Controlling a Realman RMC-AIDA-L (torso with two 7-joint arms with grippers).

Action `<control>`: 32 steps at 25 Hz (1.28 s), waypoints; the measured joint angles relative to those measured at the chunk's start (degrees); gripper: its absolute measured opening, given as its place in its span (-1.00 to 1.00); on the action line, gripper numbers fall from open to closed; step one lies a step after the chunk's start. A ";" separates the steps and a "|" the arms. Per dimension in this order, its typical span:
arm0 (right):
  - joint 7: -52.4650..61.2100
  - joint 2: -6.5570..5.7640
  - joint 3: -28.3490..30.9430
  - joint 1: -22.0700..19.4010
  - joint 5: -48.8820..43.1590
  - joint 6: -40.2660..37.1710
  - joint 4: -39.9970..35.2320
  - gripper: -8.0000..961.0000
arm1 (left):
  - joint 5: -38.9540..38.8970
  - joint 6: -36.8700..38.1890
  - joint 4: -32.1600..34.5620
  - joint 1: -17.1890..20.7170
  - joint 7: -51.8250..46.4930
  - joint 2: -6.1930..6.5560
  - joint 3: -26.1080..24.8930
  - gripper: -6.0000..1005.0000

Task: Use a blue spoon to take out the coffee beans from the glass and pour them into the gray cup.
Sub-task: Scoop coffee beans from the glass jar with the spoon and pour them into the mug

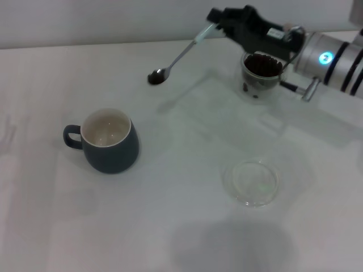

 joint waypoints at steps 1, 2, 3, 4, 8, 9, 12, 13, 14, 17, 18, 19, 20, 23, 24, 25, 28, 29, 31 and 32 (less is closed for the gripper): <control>-0.08 0.22 -1.18 0.28 0.20 0.01 0.21 -0.68 | 0.02 -0.03 0.00 -0.11 0.00 0.00 0.00 0.78; -0.18 0.30 -2.34 0.58 0.33 -0.03 0.49 -0.68 | 0.05 -0.07 -0.01 -0.27 0.00 0.00 0.00 0.78; -0.24 0.35 -3.52 0.90 0.52 -0.12 0.83 -0.68 | 0.10 -0.10 -0.01 -0.39 0.00 0.00 0.00 0.78; -0.28 0.35 -4.64 1.24 0.86 -0.20 1.37 -0.68 | 0.14 -0.14 -0.01 -0.51 0.00 0.00 0.00 0.78; -2.08 0.38 -8.05 3.33 3.02 -0.71 4.78 -0.68 | 0.30 -0.22 -0.01 -0.71 0.00 0.00 0.07 0.78; -2.92 0.37 -8.93 3.93 4.12 -0.83 5.53 -0.68 | 0.31 -0.26 -0.02 -0.67 0.00 0.00 0.11 0.78; -4.59 0.39 -12.76 4.73 7.66 -1.61 6.29 -0.68 | 0.34 -0.29 -0.01 -0.57 0.00 -0.08 0.30 0.78; -5.15 0.39 -14.57 4.83 9.12 -2.25 6.03 -0.68 | 0.34 -0.30 -0.01 -0.55 0.00 -0.10 0.36 0.78; -5.58 0.38 -16.40 5.00 10.49 -2.85 5.75 -0.68 | 0.36 -0.30 -0.01 -0.52 0.00 -0.14 0.39 0.78; -7.28 0.39 -21.95 5.31 14.81 -4.20 4.70 -0.68 | 0.40 -0.32 -0.02 -0.47 0.00 -0.17 0.44 0.78; -8.21 0.39 -23.70 5.21 16.14 -4.73 3.70 -0.68 | 0.40 -0.33 -0.02 -0.44 0.00 -0.17 0.44 0.78; -9.17 0.38 -25.29 5.04 17.32 -5.26 2.61 -0.68 | 0.45 -0.34 -0.02 -0.40 0.00 -0.18 0.44 0.78; -10.26 0.39 -26.54 4.79 18.00 -5.86 1.48 -0.68 | 0.44 -0.34 -0.02 -0.37 0.00 -0.19 0.44 0.78; -14.95 0.38 -29.41 4.01 18.88 -7.60 -2.56 -0.68 | 0.45 -0.34 -0.02 -0.32 -0.01 -0.26 0.44 0.78; -16.77 0.38 -30.02 3.80 18.91 -7.99 -3.67 -0.68 | 0.44 -0.34 -0.02 -0.32 -0.02 -0.26 0.44 0.78; -18.60 0.38 -30.77 3.65 18.92 -8.43 -4.80 -0.68 | 0.45 -0.34 0.01 -0.31 -0.03 -0.27 0.44 0.78; -23.00 0.39 -32.72 3.56 18.93 -9.00 -6.91 -0.68 | 0.44 -0.34 0.04 -0.28 -0.11 -0.27 0.44 0.78; -25.34 0.38 -33.50 3.52 18.94 -9.11 -7.86 -0.68 | 0.43 -0.34 0.04 -0.26 -0.14 -0.27 0.44 0.78; -29.92 0.38 -34.55 3.32 18.95 -9.13 -9.30 -0.68 | 0.43 -0.34 0.04 -0.21 -0.16 -0.27 0.44 0.78; -32.03 0.39 -34.94 3.07 18.96 -9.13 -10.11 -0.68 | 0.43 -0.34 0.04 -0.21 -0.16 -0.27 0.44 0.78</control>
